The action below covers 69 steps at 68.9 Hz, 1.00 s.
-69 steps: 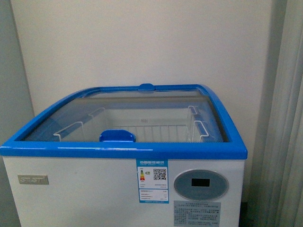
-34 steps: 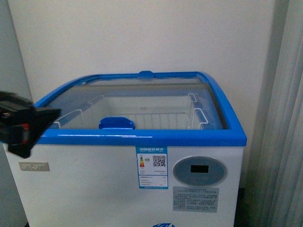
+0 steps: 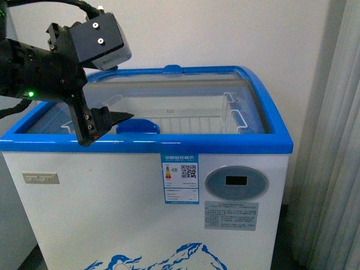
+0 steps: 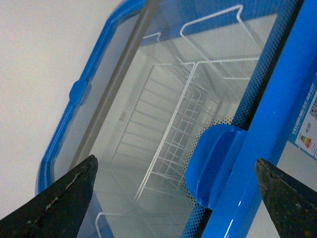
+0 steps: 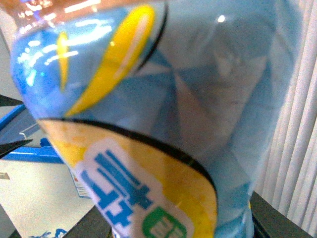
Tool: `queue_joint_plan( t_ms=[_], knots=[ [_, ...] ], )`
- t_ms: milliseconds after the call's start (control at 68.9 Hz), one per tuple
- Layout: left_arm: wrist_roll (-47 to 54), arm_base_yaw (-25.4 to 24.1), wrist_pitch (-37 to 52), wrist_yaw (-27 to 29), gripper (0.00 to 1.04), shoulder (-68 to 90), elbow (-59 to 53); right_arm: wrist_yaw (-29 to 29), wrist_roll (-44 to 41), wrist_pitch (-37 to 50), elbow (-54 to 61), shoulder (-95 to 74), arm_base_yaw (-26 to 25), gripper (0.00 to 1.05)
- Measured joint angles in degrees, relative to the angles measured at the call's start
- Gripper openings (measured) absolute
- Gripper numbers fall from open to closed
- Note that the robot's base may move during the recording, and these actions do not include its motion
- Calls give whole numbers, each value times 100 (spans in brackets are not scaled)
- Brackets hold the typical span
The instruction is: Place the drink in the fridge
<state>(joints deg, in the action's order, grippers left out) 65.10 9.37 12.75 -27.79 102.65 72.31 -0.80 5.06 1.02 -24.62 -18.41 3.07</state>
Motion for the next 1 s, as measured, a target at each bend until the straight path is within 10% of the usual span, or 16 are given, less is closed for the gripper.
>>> queue_joint_plan(
  t_ms=[696, 1001],
  knots=[
    [721, 90, -1217, 142, 97, 2096, 2758, 0, 2, 0, 0, 0, 0, 40],
    [741, 227, -2555, 702, 97, 4168, 6592, 0, 2, 0, 0, 0, 0, 40]
  ],
)
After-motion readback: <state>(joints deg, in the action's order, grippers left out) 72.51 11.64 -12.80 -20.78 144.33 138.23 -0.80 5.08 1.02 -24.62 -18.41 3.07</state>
